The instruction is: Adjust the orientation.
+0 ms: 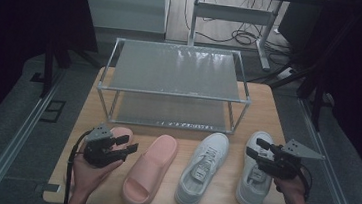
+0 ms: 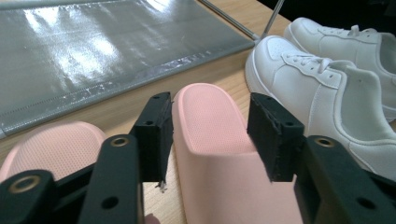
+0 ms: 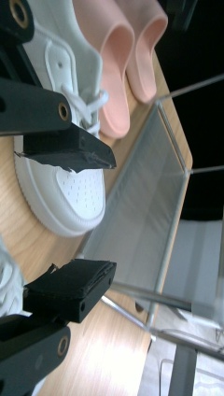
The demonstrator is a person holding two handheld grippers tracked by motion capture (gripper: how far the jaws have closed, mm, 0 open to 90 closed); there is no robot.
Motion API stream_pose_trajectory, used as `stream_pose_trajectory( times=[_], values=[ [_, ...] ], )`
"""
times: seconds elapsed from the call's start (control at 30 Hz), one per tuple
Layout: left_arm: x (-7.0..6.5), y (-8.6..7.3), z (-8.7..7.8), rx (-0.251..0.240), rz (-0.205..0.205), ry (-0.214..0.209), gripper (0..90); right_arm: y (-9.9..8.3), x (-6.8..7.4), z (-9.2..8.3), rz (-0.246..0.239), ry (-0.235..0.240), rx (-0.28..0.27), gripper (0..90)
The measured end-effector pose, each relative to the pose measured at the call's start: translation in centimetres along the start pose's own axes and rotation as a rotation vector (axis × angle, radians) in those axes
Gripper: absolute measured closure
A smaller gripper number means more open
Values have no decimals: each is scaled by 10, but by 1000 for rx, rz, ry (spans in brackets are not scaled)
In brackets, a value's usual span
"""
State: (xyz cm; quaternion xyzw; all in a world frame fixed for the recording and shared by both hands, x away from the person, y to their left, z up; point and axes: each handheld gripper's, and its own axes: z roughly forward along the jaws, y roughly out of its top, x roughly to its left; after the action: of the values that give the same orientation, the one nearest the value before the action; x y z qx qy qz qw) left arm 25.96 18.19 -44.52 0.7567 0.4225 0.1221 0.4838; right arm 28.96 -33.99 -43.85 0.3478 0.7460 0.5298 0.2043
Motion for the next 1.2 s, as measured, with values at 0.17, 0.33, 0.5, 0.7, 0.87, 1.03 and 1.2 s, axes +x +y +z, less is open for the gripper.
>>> stream_pose_trajectory(
  times=[0.17, 0.33, 0.5, 0.7, 0.87, 1.03, 1.2],
  values=[
    [-1, -1, 0, -3, 10, -9, 597, -1, -1, 1, 12, 2, 12, 452],
    [-4, -4, 4, 11, 34, -10, 748, -3, 4, 4, 13, -7, 44, 457],
    [-8, -5, 1, 11, 54, -5, 873, -2, 9, 7, 55, -34, 58, 458],
    [-13, -8, 5, 55, 59, 13, 900, -1, 12, 8, 75, -10, 68, 465],
    [-15, -6, 3, 75, 49, 54, 900, -1, 12, 2, 73, 10, 61, 467],
    [-17, -11, -1, 115, 54, 84, 900, -1, 11, -3, 68, 11, 57, 465],
    [-9, -23, -15, 125, 32, 110, 900, -2, 11, -8, 65, -22, 62, 457]
  ],
)
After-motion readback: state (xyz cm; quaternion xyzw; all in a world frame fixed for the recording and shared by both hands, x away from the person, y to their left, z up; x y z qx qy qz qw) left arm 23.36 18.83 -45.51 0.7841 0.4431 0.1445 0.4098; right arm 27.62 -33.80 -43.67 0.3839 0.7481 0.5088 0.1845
